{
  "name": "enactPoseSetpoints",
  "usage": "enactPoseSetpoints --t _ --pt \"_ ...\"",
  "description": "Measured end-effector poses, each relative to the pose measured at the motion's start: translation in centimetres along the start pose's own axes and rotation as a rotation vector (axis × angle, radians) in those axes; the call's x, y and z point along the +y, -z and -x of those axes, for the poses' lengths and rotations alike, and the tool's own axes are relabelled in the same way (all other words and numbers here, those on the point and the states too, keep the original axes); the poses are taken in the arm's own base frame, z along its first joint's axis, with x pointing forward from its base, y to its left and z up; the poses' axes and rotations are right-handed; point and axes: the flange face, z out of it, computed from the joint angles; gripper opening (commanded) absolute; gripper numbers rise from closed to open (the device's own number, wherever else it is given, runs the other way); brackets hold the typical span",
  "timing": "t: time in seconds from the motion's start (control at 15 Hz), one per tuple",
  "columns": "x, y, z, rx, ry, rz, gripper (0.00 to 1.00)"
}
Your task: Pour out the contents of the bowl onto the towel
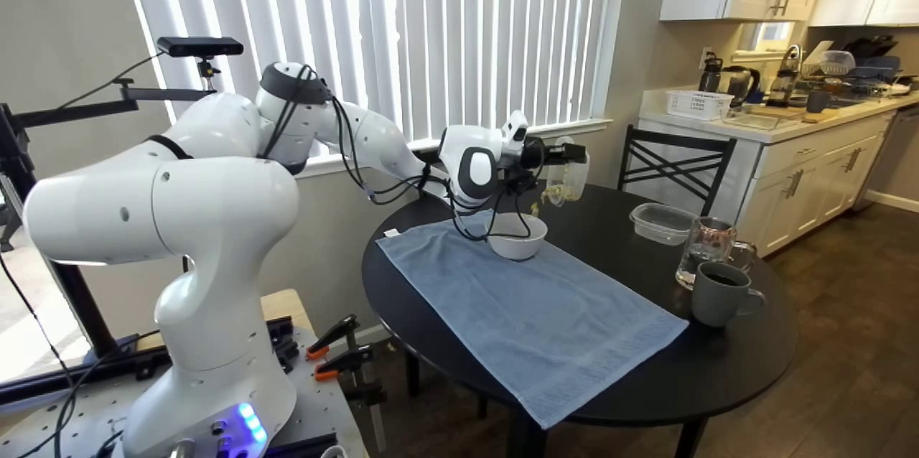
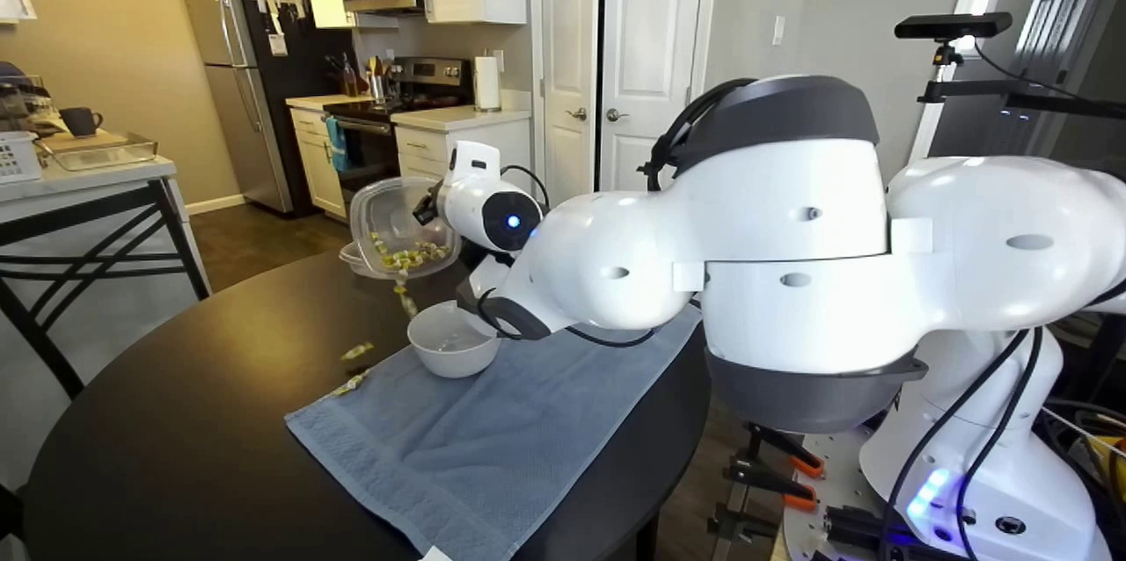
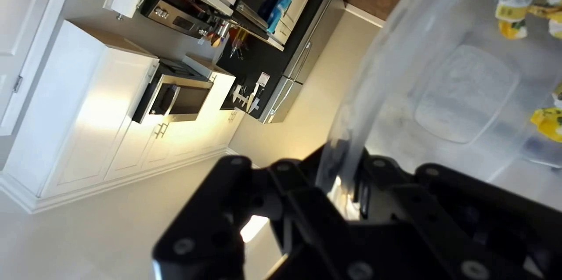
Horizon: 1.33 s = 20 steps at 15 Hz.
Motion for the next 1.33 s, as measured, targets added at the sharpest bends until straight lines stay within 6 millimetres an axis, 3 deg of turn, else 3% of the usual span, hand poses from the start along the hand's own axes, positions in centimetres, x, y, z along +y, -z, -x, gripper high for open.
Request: enactPoseSetpoints --t 0.4,0.73,1.07,1.33 --pt "-0.4 0.3 0.7 -0.012 0.009 -0.011 0.02" --pt "-1.7 1.9 -1.0 0.022 0.007 -0.039 0.02" --pt "-3.8 3.9 -2.2 0.006 0.117 -0.122 0.02" --pt "-1.6 4.4 -3.2 -0.030 0.127 -0.128 0.02"
